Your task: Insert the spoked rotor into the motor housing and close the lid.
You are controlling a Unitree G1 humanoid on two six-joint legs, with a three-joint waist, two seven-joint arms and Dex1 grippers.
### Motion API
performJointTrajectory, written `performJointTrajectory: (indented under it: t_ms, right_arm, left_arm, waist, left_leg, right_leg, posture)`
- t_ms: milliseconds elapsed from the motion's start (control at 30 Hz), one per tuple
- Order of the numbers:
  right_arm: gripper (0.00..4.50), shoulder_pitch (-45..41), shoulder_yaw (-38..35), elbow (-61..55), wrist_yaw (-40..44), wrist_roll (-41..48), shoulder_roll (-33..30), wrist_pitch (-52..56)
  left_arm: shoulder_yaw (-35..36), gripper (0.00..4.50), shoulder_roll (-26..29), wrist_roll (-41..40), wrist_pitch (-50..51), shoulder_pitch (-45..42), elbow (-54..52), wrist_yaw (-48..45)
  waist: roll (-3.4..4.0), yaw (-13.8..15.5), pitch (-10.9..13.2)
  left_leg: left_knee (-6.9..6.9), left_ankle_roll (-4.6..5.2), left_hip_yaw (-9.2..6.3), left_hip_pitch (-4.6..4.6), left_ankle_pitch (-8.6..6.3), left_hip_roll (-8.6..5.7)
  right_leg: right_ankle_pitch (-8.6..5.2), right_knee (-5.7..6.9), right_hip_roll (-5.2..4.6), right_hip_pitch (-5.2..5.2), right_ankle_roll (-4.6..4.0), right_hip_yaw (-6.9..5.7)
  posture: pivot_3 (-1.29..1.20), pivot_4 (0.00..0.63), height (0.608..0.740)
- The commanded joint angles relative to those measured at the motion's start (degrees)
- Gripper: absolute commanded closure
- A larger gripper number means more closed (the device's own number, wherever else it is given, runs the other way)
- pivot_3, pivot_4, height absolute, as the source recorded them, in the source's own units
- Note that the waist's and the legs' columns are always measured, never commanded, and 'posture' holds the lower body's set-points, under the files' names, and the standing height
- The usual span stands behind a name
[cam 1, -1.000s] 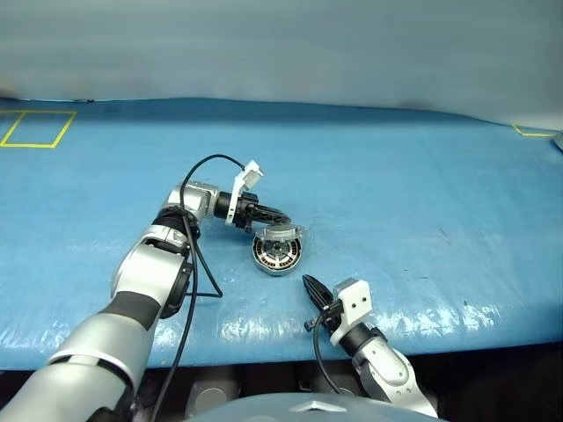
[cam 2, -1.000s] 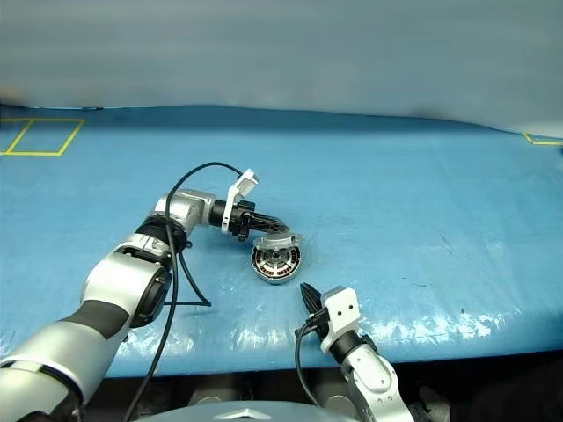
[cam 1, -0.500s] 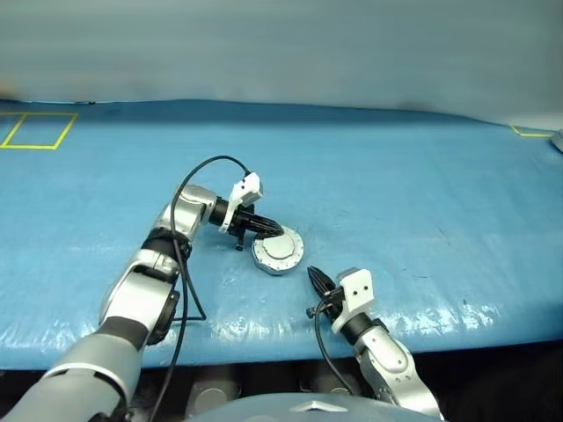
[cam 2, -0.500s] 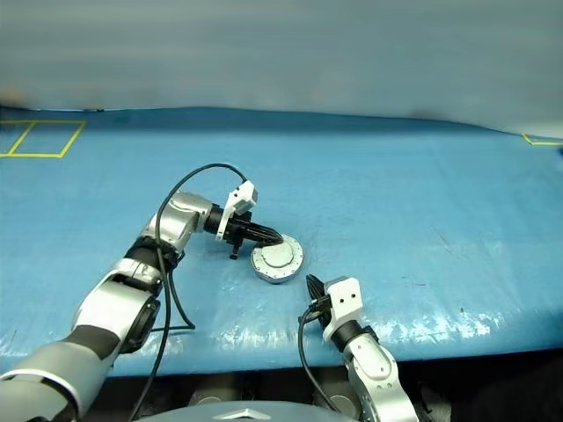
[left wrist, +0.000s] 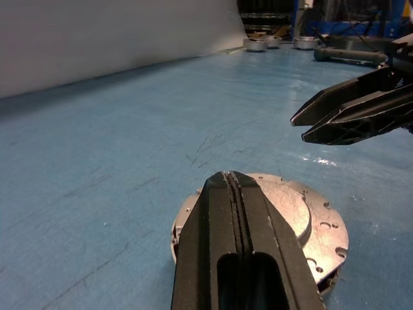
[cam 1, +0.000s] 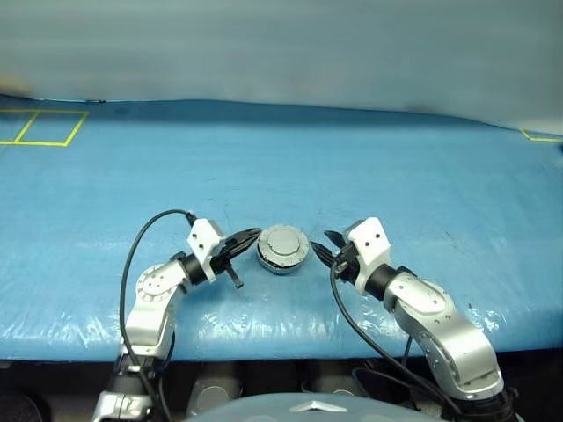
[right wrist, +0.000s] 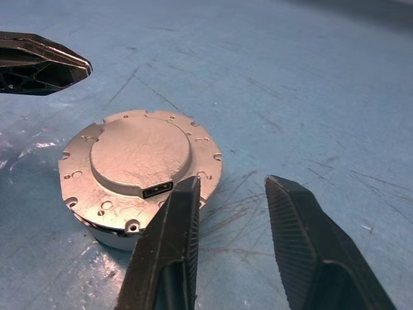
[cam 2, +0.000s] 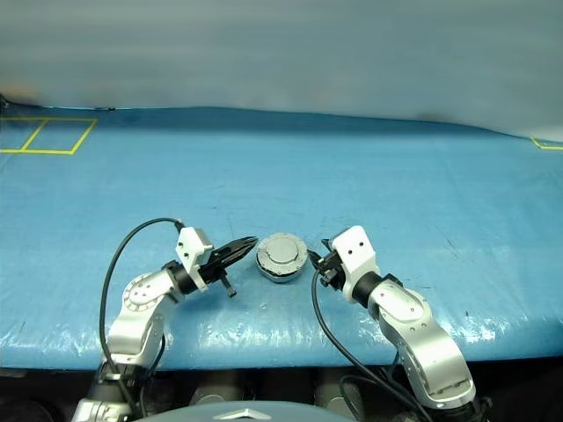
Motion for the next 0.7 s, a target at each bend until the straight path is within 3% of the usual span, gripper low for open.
performJointTrajectory:
  t_ms: [33, 200, 433, 700]
  right_arm:
    - [1.58, -5.48, 2.11, 0.85, 3.44, 0.96, -1.07, 1.04]
    - [0.03, -11.89, 5.89, 7.25, 5.4, 0.38, 0.77, 0.88]
    - [0.03, -15.67, 10.21, 14.73, 7.35, -1.88, 2.88, -1.89]
    - [0.03, -14.92, 9.13, 20.21, 7.69, -3.11, 3.95, -6.43]
  left_arm:
    - [-1.03, 4.5, -2.03, 0.91, -3.78, 6.09, -4.69, 6.08]
    - [-2.98, 4.5, -3.28, 0.94, -7.79, 11.83, -4.52, 9.27]
    - [-5.88, 4.5, -1.36, 1.93, -14.3, 14.86, -0.3, 8.92]
    - [-7.31, 4.5, -2.82, 0.73, -18.13, 15.1, 2.77, 11.31]
  waist:
    - [0.01, -0.15, 0.0]
    - [0.01, 0.01, 0.02]
    - [0.02, -0.22, 0.02]
    - [0.04, -0.38, 0.03]
  left_leg:
    - [0.02, 0.02, 0.01, 0.0, -0.01, 0.0]
    - [0.01, 0.04, -0.06, -0.01, -0.02, 0.01]
    - [-0.03, 0.09, 0.05, -0.18, -0.05, -0.01]
    - [-0.02, 0.09, 0.06, -0.15, -0.06, 0.01]
  right_leg:
    - [0.01, -0.03, 0.0, 0.0, 0.02, 0.0]
    - [0.03, -0.13, 0.01, 0.0, 0.03, -0.08]
    - [0.04, -0.12, 0.01, -0.22, 0.01, -0.02]
    - [0.04, -0.14, 0.0, -0.35, 0.02, -0.04]
  posture:
    - [0.0, 0.15, 0.74]
    - [0.0, 0.15, 0.74]
    - [0.0, 0.15, 0.74]
    - [0.0, 0.15, 0.74]
